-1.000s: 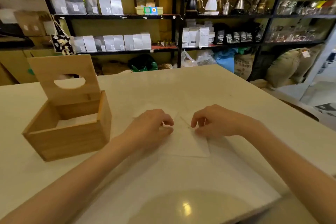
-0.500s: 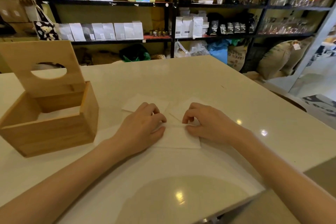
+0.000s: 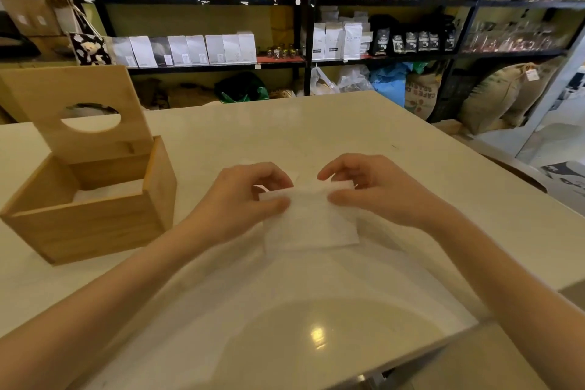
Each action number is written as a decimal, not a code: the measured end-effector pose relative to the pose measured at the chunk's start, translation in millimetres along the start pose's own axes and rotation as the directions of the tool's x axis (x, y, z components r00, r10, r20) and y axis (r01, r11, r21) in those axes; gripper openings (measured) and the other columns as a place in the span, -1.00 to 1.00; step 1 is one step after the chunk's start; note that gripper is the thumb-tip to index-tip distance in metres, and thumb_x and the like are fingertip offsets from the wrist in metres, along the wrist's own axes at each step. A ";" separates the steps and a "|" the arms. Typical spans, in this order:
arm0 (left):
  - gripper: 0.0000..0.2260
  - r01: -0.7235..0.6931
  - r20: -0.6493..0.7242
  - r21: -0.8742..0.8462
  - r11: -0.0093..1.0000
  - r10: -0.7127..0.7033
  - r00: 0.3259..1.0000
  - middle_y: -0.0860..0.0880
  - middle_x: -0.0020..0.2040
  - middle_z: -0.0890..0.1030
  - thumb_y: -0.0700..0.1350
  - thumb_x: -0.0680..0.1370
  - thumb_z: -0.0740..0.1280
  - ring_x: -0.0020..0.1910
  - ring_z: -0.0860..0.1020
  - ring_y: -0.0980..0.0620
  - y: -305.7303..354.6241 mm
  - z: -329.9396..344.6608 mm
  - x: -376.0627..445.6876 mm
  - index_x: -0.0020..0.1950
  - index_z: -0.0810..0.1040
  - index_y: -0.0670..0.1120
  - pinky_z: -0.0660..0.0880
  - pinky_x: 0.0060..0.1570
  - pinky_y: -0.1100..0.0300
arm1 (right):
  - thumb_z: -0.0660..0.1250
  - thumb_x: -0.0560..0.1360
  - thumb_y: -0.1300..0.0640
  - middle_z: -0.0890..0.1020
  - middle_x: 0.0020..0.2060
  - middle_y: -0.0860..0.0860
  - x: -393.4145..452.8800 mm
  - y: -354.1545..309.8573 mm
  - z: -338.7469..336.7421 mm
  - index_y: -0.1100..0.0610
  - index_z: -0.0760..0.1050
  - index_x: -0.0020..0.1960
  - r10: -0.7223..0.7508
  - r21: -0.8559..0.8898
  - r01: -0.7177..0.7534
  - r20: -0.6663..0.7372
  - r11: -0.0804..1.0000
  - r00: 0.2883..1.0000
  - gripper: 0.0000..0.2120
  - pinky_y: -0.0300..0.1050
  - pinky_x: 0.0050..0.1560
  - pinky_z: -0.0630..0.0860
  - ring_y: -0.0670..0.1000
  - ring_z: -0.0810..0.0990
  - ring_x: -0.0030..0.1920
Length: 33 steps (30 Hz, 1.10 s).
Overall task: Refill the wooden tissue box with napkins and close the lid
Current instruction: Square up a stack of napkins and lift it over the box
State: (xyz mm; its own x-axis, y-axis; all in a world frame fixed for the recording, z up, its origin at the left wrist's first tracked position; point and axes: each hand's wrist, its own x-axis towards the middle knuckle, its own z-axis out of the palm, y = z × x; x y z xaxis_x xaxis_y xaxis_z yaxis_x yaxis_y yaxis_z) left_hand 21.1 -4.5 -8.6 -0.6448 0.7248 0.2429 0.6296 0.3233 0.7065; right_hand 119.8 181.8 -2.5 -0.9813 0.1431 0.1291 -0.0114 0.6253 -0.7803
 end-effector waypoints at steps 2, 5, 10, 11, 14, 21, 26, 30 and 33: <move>-0.90 0.141 0.029 -0.198 0.970 -0.138 0.990 0.09 -0.27 0.65 -0.22 0.42 0.40 -0.32 0.60 0.22 9.3 -6.9 -3.3 -0.19 0.60 -0.01 0.53 -0.34 0.40 | 0.37 0.41 0.24 0.65 -0.17 -0.09 -2.3 -7.4 -8.5 0.04 0.61 -0.10 0.026 0.118 -0.030 0.037 0.993 0.999 -0.86 -0.26 -0.14 0.54 -0.09 0.63 -0.19; -0.91 0.333 0.158 -0.369 0.868 -0.294 0.942 0.02 -0.35 0.69 -0.26 0.41 0.39 -0.36 0.65 0.10 19.1 -13.1 -11.3 -0.17 0.62 -0.09 0.55 -0.42 0.33 | 0.39 0.40 0.24 0.67 -0.20 -0.06 -6.0 -12.7 -15.8 0.08 0.63 -0.13 0.070 0.188 -0.094 0.130 0.978 0.989 -0.90 -0.27 -0.24 0.57 -0.08 0.65 -0.21; -0.93 0.417 0.272 -0.268 0.868 -0.347 0.898 0.00 -0.34 0.67 -0.27 0.40 0.41 -0.44 0.61 0.09 15.6 -7.4 -27.7 -0.16 0.63 -0.13 0.50 -0.50 0.32 | 0.40 0.39 0.28 0.66 -0.25 0.03 -17.8 -7.3 -7.1 0.17 0.61 -0.12 0.126 0.149 -0.176 0.296 0.973 0.947 -0.91 -0.20 -0.42 0.54 -0.02 0.60 -0.34; -0.94 0.404 0.266 -0.227 0.886 -0.342 0.901 -0.01 -0.33 0.66 -0.26 0.40 0.41 -0.47 0.59 0.09 13.0 -4.2 -30.4 -0.18 0.63 -0.12 0.49 -0.52 0.31 | 0.41 0.38 0.27 0.66 -0.28 0.02 -20.0 -4.7 -4.2 0.16 0.61 -0.12 0.131 0.102 -0.170 0.310 0.980 0.942 -0.91 -0.18 -0.42 0.51 -0.04 0.58 -0.38; -0.96 0.299 0.221 -0.047 0.953 -0.282 0.934 0.01 -0.30 0.65 -0.20 0.40 0.42 -0.56 0.53 0.15 5.1 4.5 -36.4 -0.20 0.62 -0.07 0.44 -0.53 0.35 | 0.42 0.36 0.21 0.67 -0.28 0.04 -22.2 2.8 5.3 0.12 0.61 -0.12 0.131 -0.066 -0.117 0.277 0.991 0.952 -0.90 -0.05 -0.27 0.51 0.05 0.57 -0.35; -0.94 0.020 0.198 0.421 0.907 -0.113 0.974 0.17 -0.24 0.53 -0.03 0.42 0.35 -0.36 0.46 0.24 1.7 8.4 -33.5 -0.13 0.53 0.07 0.36 -0.37 0.37 | 0.44 0.34 0.08 0.54 -0.24 -0.15 -21.6 7.5 10.8 -0.01 0.57 -0.04 0.040 -0.317 0.025 0.197 0.948 0.980 -0.80 -0.14 -0.14 0.47 -0.04 0.53 -0.20; -0.83 -0.007 0.180 0.367 0.930 -0.064 0.982 0.19 -0.15 0.46 0.02 0.45 0.33 -0.29 0.41 0.22 6.8 0.4 -7.8 0.01 0.51 0.05 0.31 -0.31 0.35 | 0.36 0.43 0.05 0.59 -0.20 -0.13 -7.3 6.6 -10.6 -0.01 0.56 -0.06 -0.049 -0.359 0.080 0.094 0.930 0.994 -0.91 -0.32 -0.20 0.43 -0.07 0.53 -0.17; -0.81 -0.045 0.048 0.368 0.929 0.030 0.998 0.08 -0.11 0.51 0.00 0.50 0.27 -0.26 0.42 0.14 9.8 16.3 28.7 0.05 0.54 -0.01 0.43 -0.19 0.22 | 0.22 0.52 0.16 0.62 -0.16 -0.08 21.7 20.8 -26.6 0.02 0.57 -0.01 -0.093 -0.366 0.053 -0.093 0.929 0.991 -0.84 -0.38 -0.18 0.38 -0.05 0.56 -0.09; -0.71 -0.027 0.012 0.497 0.868 0.024 1.000 -0.01 0.09 0.51 0.03 0.53 0.21 0.03 0.45 0.01 0.7 39.8 55.2 0.18 0.51 -0.04 0.46 0.04 0.06 | 0.14 0.56 0.18 0.63 0.03 -0.01 45.6 42.9 -21.1 0.06 0.53 0.13 -0.091 -0.453 0.015 -0.146 0.891 0.985 -0.75 -0.19 0.01 0.37 0.01 0.52 0.08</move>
State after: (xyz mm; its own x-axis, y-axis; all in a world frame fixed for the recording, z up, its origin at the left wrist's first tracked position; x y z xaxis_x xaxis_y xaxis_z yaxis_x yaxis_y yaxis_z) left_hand 3.3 60.0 -21.1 -0.6242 0.7396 0.2518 0.7788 0.5631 0.2764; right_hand 78.6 231.3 -17.1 -0.9376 0.1958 0.2875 0.0619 0.9072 -0.4161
